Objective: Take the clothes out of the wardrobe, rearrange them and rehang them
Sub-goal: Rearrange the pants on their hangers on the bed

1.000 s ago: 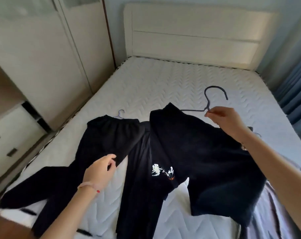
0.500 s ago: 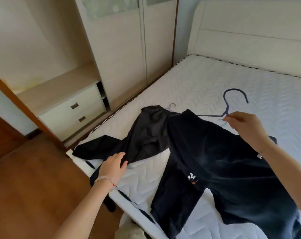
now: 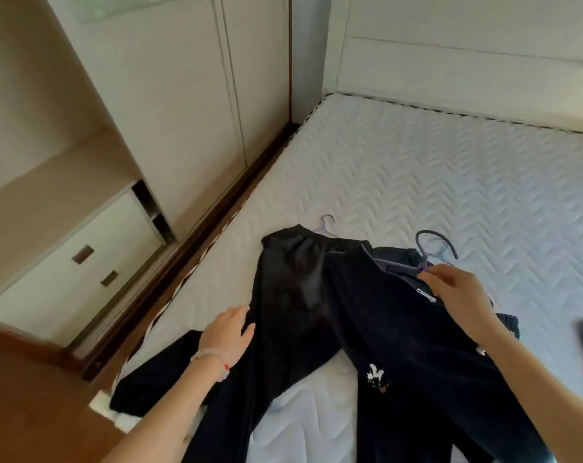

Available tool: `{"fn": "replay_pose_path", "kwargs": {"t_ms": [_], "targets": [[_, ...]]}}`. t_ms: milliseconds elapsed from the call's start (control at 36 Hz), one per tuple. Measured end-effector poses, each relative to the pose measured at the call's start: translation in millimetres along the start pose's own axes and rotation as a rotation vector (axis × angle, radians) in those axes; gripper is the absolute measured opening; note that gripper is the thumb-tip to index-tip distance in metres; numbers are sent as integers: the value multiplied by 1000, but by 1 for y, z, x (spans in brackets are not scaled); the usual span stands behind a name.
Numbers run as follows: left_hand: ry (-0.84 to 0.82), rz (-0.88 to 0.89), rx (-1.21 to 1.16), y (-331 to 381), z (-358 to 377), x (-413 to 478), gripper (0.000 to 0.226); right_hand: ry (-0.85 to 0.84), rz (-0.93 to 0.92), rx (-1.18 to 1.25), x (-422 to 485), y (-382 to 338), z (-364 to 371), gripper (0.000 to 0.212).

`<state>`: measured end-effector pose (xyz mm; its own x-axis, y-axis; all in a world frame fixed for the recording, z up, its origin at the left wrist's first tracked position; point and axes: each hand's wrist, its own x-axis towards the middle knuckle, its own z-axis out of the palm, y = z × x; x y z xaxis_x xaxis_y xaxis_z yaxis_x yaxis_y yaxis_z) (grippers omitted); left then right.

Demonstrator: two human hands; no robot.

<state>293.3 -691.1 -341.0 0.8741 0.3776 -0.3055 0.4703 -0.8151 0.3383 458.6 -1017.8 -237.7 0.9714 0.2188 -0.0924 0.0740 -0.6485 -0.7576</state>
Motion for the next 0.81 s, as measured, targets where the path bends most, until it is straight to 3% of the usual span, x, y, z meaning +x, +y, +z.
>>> {"fn": "replay_pose_path", "kwargs": {"t_ms": [111,222,417,806], "targets": [[-89,-4,-51,-11,-20,74,38,24,59,-49,31,-2,33,17],[-188,-10,-196,-15,-24,152,44,39,117,-80,63,6,58,17],[-191,-78,-421,-4,-7,277,46,79,167,-117,129,42,93,18],[-212,65,-12,-9,99,454,60,86,257,-95,218,154,162,18]]}}
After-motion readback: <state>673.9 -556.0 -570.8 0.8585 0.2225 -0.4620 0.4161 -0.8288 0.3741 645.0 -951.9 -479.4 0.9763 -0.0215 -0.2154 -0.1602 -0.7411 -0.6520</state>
